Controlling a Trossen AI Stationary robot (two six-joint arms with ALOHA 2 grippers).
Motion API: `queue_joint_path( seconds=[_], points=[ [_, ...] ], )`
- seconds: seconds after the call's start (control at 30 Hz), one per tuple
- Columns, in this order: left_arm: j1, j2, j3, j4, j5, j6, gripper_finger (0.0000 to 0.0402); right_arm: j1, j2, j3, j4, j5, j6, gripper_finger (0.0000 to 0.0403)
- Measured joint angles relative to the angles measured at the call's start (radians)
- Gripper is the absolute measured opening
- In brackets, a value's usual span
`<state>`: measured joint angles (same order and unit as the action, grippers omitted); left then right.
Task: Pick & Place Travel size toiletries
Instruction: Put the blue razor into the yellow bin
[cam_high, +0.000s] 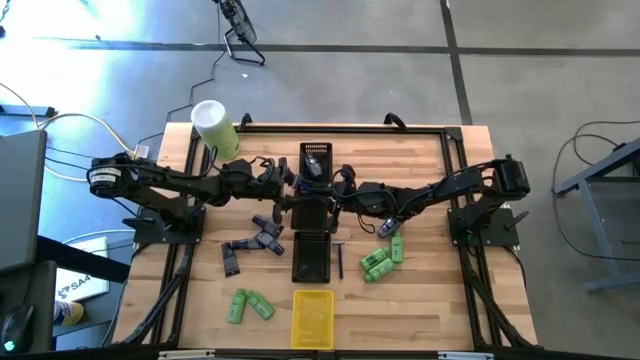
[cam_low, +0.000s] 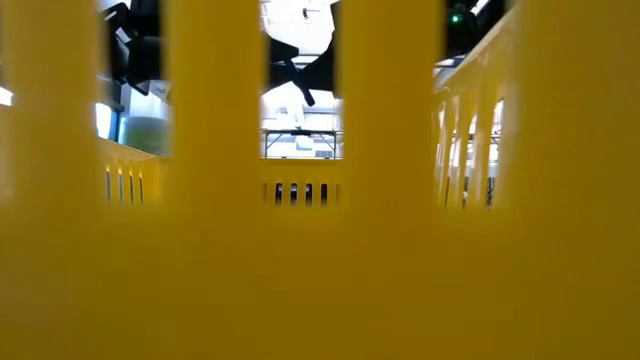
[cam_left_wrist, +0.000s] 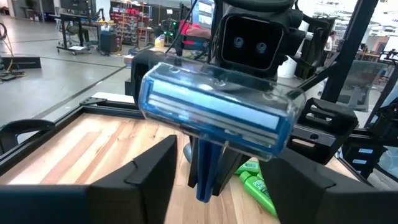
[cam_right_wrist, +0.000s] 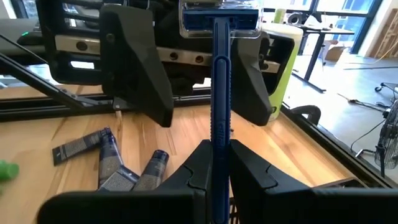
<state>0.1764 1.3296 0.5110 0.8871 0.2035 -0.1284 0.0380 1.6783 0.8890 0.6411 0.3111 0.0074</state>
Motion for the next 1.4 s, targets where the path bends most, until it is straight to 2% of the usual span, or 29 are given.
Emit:
queue_joint_path(
  seconds=[0.3,0.93,1.27,1.4],
  points=[
    [0.000,0.000,0.000,0.000,-0.004,0.000,0.0132,0.000,0.000,0.000,0.000,0.000,0.000,0.0030],
    [0.000,0.000,0.000,0.000,-0.008,0.019,0.0044,0.000,-0.001,0.000,0.000,-0.003,0.002,0.0030],
    [0.000,0.000,0.000,-0.001,-0.007,0.019,0.0040,0.000,-0.001,0.000,0.000,-0.002,0.001,0.0031],
    [0.000,0.000,0.000,-0.006,-0.007,0.019,0.0040,0.000,-0.001,0.000,-0.001,-0.002,0.001,0.0046]
  ],
)
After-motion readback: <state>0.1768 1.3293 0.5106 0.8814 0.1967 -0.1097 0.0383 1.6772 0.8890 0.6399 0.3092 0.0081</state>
